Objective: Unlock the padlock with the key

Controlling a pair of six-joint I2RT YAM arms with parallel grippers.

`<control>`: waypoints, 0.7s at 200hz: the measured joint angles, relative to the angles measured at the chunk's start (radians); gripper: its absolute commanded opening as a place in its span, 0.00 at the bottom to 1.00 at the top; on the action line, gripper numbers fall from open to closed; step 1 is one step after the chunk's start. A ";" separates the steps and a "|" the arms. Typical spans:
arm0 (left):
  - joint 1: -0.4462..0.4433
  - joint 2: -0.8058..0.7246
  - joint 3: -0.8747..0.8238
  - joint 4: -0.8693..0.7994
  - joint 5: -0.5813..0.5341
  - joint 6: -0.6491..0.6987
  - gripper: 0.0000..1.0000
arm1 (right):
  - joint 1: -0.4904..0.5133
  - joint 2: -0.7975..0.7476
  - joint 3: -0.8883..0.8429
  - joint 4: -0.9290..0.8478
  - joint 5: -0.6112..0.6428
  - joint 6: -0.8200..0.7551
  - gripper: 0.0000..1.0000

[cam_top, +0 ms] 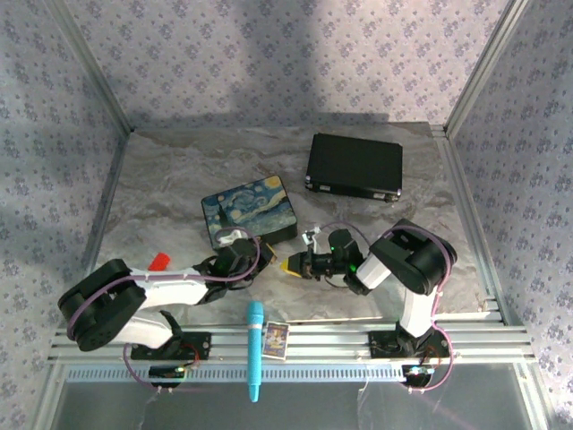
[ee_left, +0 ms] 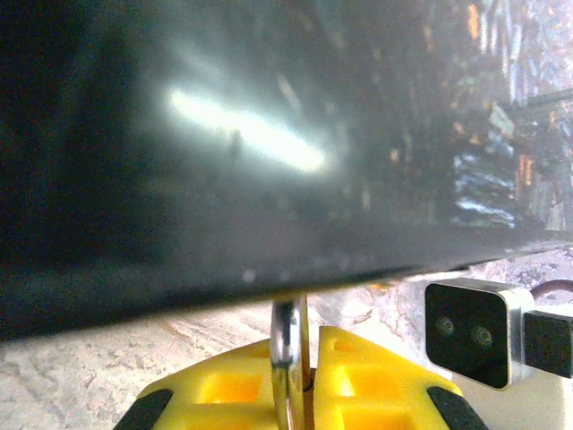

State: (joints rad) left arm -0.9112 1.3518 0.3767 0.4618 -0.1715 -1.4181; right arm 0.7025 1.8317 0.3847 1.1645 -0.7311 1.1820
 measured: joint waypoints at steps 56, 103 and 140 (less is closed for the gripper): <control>0.008 0.000 0.000 0.008 0.001 -0.005 0.00 | -0.004 0.032 0.020 0.022 -0.021 0.009 0.00; 0.015 0.000 0.011 0.000 0.016 -0.014 0.00 | -0.028 0.045 0.024 0.053 -0.056 0.043 0.00; 0.027 0.000 0.047 -0.073 0.022 0.000 0.00 | -0.040 0.109 0.051 0.119 -0.113 0.132 0.00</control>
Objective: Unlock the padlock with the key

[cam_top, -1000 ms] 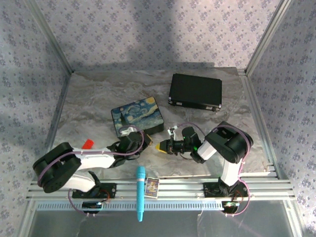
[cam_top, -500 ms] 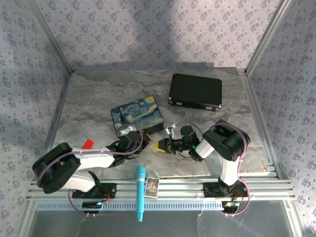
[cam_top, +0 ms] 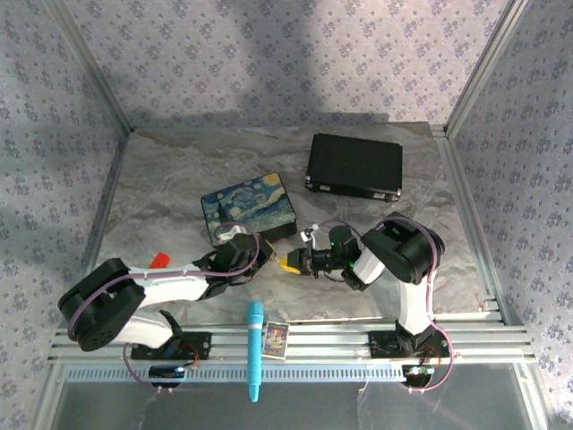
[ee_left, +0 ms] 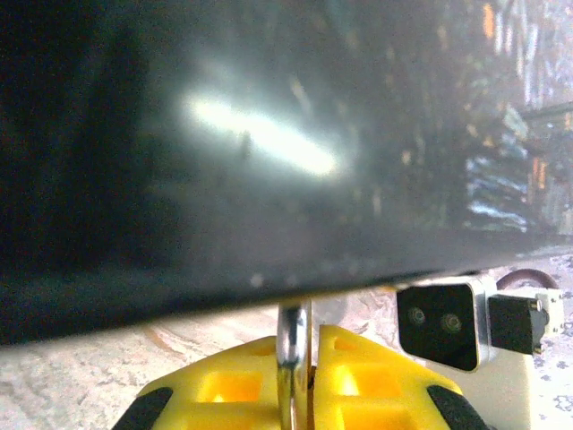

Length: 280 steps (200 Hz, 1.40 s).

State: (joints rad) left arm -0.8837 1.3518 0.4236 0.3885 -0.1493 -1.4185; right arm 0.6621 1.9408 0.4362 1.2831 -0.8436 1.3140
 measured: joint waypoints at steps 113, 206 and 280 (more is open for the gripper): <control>0.018 -0.024 0.025 -0.020 0.002 0.042 0.00 | -0.034 0.021 0.059 0.013 -0.113 0.086 0.00; 0.026 -0.026 0.025 0.035 0.004 0.041 0.00 | -0.087 0.049 0.101 0.042 -0.210 0.085 0.00; 0.027 -0.026 0.025 0.067 0.006 0.037 0.00 | -0.122 0.079 0.134 0.055 -0.273 0.078 0.00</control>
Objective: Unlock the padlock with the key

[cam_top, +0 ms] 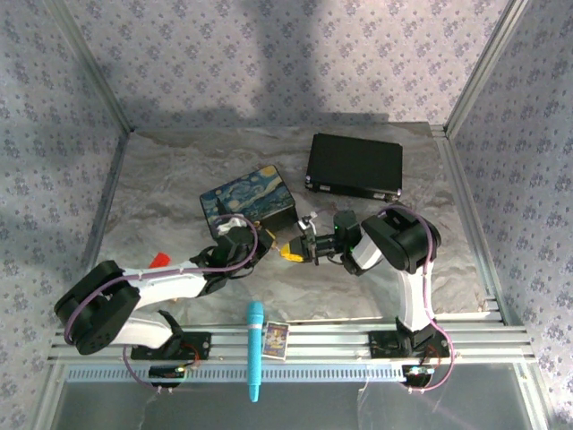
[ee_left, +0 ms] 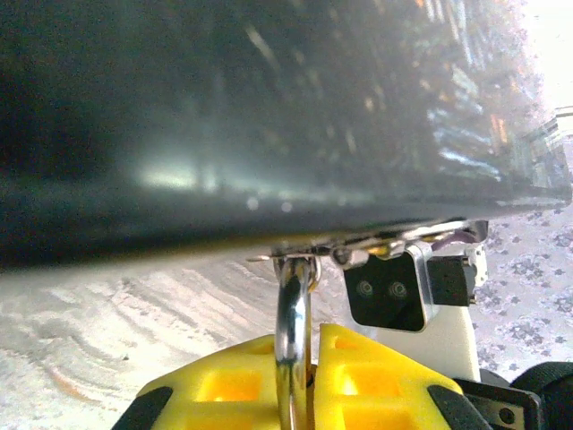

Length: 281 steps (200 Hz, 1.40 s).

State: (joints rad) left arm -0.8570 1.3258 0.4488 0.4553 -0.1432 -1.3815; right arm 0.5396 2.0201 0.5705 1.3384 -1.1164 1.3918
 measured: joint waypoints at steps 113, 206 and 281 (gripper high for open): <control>0.003 0.041 0.015 0.011 0.012 -0.016 0.00 | 0.015 0.019 0.024 0.021 0.060 0.000 0.00; 0.004 0.092 0.047 -0.064 0.008 -0.019 0.00 | 0.100 -0.038 -0.076 -0.029 0.349 -0.062 0.25; 0.004 0.075 0.059 -0.094 0.099 -0.003 0.00 | 0.086 -0.138 -0.164 -0.057 0.422 -0.135 0.09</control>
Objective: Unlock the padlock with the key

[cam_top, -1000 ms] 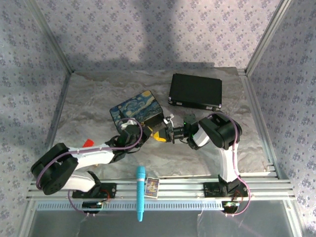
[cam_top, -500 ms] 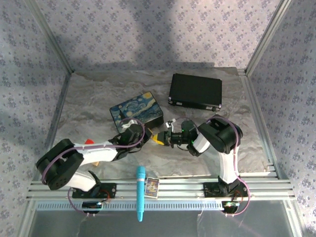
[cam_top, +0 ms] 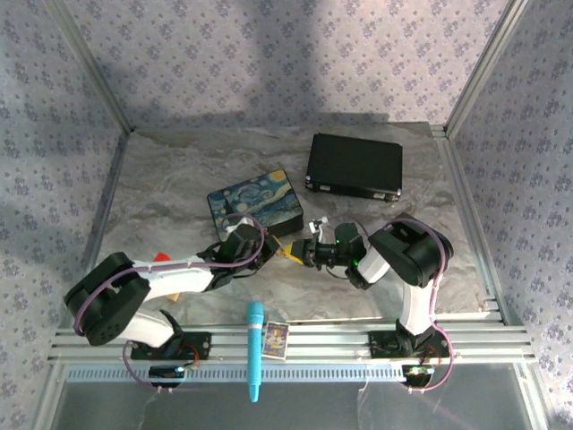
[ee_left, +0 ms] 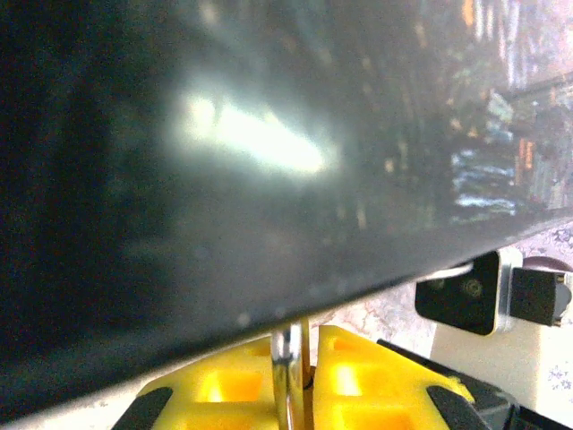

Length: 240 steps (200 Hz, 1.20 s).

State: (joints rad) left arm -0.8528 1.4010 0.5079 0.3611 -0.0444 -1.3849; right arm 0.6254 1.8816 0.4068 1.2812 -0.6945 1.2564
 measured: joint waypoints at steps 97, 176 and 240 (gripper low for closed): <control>0.000 0.002 0.000 -0.047 0.030 0.008 0.00 | 0.024 -0.131 -0.029 -0.218 0.126 -0.131 0.22; 0.000 0.001 0.000 -0.076 0.034 0.019 0.00 | 0.109 -0.493 0.107 -1.017 0.382 -0.668 0.61; 0.002 -0.009 0.000 -0.093 0.048 0.023 0.00 | 0.273 -0.492 0.213 -1.181 0.528 -0.927 0.43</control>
State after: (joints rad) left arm -0.8505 1.3922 0.5079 0.2676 0.0040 -1.3621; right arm 0.8982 1.3899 0.6201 0.0998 -0.1669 0.3290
